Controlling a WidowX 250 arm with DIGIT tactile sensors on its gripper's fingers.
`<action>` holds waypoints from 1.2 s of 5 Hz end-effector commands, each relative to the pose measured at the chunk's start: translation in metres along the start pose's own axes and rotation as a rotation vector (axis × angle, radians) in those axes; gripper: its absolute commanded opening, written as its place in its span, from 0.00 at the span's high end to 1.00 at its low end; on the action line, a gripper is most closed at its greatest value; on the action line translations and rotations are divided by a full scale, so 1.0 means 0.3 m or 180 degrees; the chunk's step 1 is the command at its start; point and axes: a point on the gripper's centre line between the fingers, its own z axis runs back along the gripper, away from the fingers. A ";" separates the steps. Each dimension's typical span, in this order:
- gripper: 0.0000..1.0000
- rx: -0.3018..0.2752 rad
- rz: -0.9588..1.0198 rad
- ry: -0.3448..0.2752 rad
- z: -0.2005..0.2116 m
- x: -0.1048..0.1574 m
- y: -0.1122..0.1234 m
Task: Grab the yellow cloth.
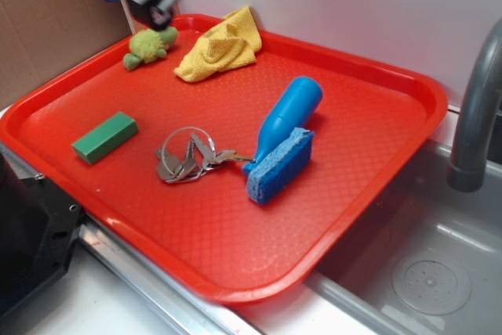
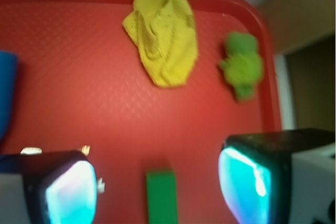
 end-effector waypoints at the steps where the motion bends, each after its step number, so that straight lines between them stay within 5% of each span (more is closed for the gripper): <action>1: 0.00 -0.0014 0.0023 -0.0463 -0.083 0.214 0.035; 4: 0.00 -0.0026 0.0069 -0.0141 -0.276 0.284 0.117; 5: 1.00 -0.0052 0.0114 0.0021 -0.308 0.272 0.135; 6: 1.00 -0.0075 0.0247 -0.0095 -0.228 0.229 0.175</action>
